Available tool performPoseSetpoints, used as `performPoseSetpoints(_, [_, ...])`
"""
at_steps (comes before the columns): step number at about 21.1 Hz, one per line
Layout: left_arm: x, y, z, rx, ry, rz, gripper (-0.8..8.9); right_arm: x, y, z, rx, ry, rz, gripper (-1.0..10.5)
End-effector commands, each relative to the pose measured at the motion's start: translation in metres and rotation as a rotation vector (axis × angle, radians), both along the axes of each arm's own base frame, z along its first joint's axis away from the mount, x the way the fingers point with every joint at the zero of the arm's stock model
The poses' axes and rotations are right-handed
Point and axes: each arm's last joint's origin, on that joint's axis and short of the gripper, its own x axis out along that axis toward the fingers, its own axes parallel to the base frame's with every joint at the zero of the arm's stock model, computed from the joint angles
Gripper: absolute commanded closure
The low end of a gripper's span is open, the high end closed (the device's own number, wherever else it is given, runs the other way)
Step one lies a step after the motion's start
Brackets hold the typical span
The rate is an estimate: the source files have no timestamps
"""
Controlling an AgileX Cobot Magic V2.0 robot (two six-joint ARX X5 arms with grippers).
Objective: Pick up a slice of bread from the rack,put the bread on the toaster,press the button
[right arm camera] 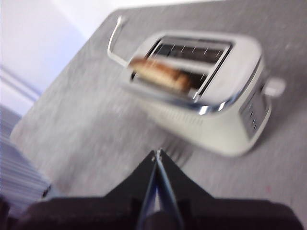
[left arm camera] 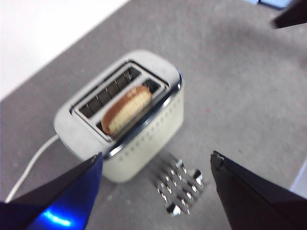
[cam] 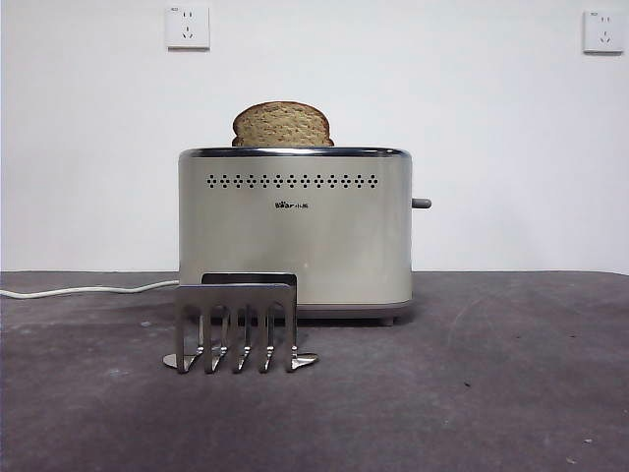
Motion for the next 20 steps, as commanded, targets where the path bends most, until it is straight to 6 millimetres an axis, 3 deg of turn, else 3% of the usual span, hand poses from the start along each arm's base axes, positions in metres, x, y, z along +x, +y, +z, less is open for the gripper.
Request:
performPoseSetpoints(1, [-0.002,0.001,-0.004,0.017,0.039,0.001,4.42,-0.019,-0.001,-0.003,-0.062,0.019,0.054,9.6])
performPoseSetpoints(3, [-0.004,0.002,-0.007,0.039,0.074,0.001,4.89,-0.034,-0.002,-0.003,-0.085,0.046,0.076,9.6])
performPoseSetpoints(6, [-0.006,0.003,-0.008,0.053,0.095,0.000,8.01,-0.047,-0.004,-0.004,-0.107,0.075,0.099,9.6])
performPoseSetpoints(7, [-0.006,0.003,-0.008,0.053,0.096,0.000,8.30,-0.050,-0.004,-0.004,-0.110,0.080,0.100,9.6])
performPoseSetpoints(20, [-0.006,0.003,-0.008,0.042,0.104,0.017,8.17,-0.053,-0.005,-0.003,-0.106,0.086,0.092,9.5])
